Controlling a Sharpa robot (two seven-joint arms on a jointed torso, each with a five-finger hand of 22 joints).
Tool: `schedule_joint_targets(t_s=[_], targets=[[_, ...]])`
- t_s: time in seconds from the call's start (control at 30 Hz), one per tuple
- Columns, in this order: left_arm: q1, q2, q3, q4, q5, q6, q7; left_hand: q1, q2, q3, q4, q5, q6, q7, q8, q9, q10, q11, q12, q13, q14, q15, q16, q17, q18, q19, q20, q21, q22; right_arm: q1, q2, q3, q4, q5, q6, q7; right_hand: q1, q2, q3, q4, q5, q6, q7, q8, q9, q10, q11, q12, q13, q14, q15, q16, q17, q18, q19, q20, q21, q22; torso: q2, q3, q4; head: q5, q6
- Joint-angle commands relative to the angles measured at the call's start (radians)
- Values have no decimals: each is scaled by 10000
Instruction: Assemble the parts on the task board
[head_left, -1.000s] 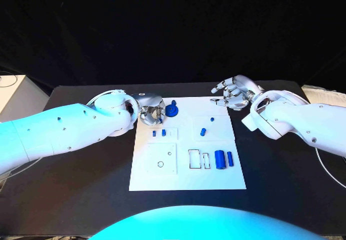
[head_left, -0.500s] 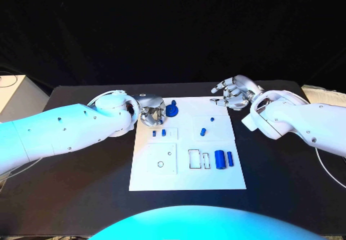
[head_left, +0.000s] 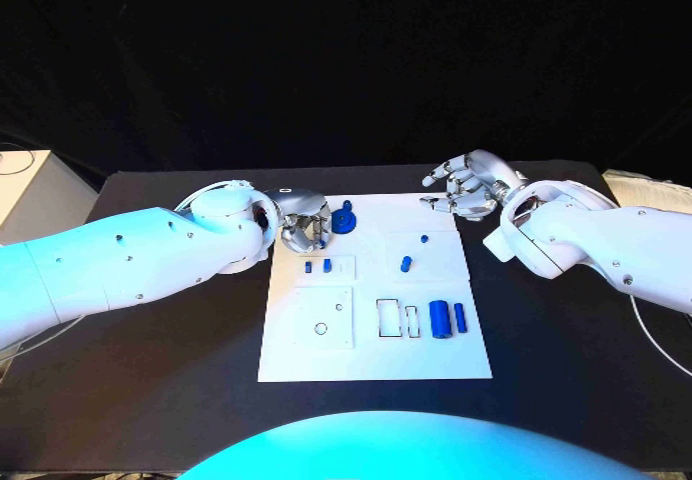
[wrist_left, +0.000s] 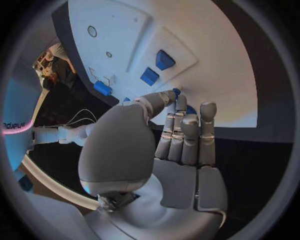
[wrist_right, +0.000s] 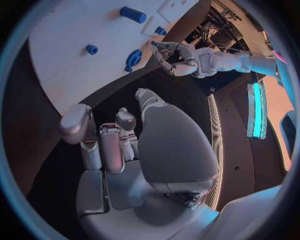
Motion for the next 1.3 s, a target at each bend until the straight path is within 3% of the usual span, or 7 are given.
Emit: schedule_joint_targets(t_s=[0.03,1.07,1.3], targets=[[-37,48,-50,-3,54,246,5,-85,-10,-85,9,-27,36,-18,-75,-18,64,21,-47,6,9,-6,36,-9,-25,-52,4,-66,-23,-5,-4,1,7,-47,104,88,-17,-57,40,-5,41,26,-7,16,-8,27,-33,-14,-8,266,-66,-30,187,159,-3,-46,-25,-8,6,-5,-4,-6,2],[-74,-19,-111,49,26,180,-79,-93,-57,-143,-29,-21,-94,-14,-239,-30,19,31,-127,82,-56,1,36,-84,-13,-114,2,-147,-92,-6,-26,1,-5,-48,111,91,-17,-57,40,-5,41,26,-7,16,-8,27,-33,-14,-8,266,-66,-30,187,159,-3,-46,-25,-8,-3,3,-1,-1,2],[-75,-24,-110,61,38,87,-104,-149,-114,-160,-32,-10,-465,20,-578,-114,-61,30,-191,191,-109,8,42,-141,-7,-129,14,-212,-144,-7,-26,1,-9,-48,107,92,-17,-57,40,-5,41,26,-7,16,-8,27,-33,-14,-8,266,-66,-30,187,159,-3,-46,-25,-8,0,1,-7,5,2]])
